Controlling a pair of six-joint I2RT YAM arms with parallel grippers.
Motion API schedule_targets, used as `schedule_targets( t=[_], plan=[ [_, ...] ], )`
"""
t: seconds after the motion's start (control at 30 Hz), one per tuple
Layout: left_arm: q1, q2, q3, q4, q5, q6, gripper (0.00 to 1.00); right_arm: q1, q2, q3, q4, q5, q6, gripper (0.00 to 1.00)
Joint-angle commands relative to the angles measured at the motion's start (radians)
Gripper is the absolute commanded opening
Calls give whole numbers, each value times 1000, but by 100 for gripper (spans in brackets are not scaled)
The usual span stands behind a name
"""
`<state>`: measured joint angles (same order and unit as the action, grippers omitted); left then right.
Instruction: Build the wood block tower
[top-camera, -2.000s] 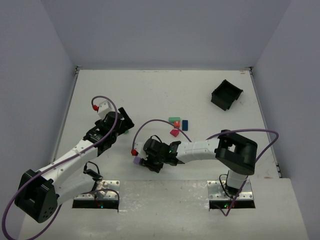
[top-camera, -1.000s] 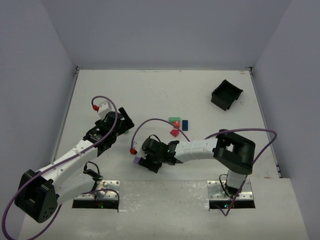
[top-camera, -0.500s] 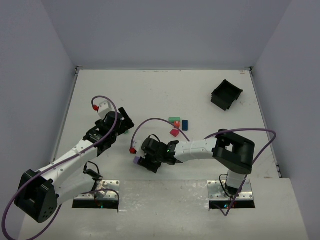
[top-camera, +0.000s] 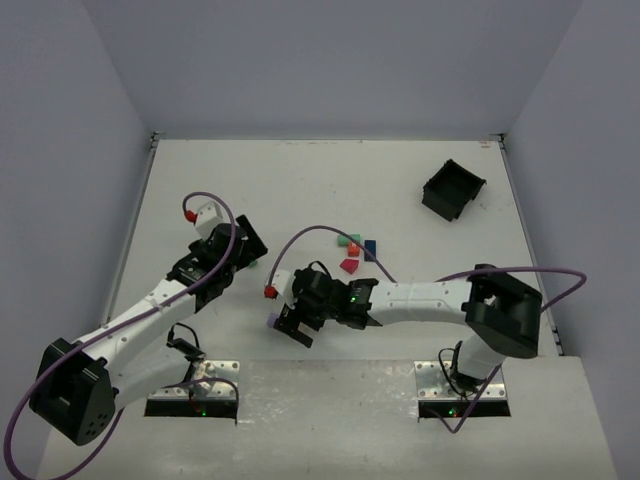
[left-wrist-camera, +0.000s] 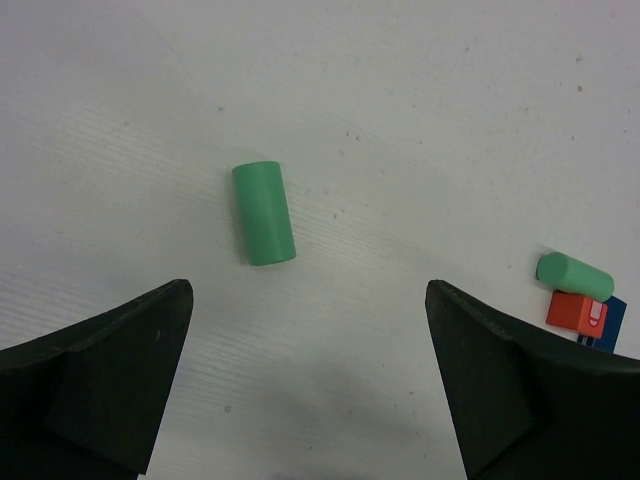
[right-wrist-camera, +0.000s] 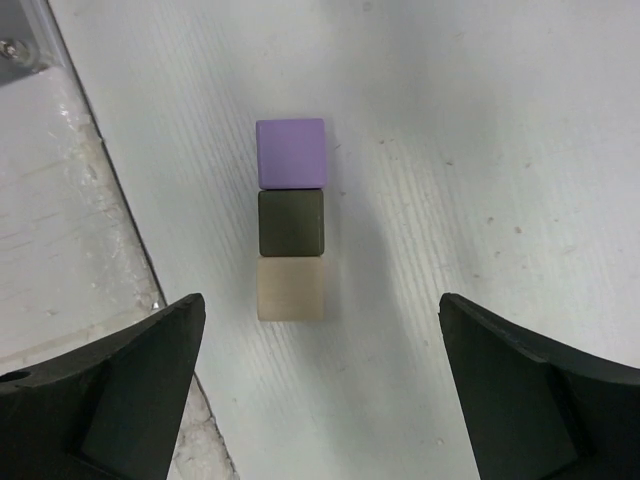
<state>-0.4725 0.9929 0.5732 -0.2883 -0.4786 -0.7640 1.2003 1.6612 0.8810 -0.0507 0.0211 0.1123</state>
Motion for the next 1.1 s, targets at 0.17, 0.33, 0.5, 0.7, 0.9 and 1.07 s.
schedule_targets(
  t=[0.17, 0.33, 0.5, 0.7, 0.9, 1.07],
  plan=[
    [-5, 128, 66, -4, -92, -41, 100, 4, -260, -119, 65, 72, 1, 99],
    [13, 237, 102, 18, -119, -16, 100, -29, -363, -233, 195, 204, 14, 99],
    [30, 317, 109, 66, -103, 3, 100, -135, -408, -306, 241, 110, 85, 99],
    [61, 433, 148, 108, -84, 13, 98, -173, -420, -346, 269, 86, 94, 99],
    [66, 555, 207, 112, -53, 25, 84, -193, -411, -367, 293, 82, 95, 99],
    [66, 602, 221, 107, -39, 14, 69, -204, -402, -370, 295, 82, 96, 99]
  ],
)
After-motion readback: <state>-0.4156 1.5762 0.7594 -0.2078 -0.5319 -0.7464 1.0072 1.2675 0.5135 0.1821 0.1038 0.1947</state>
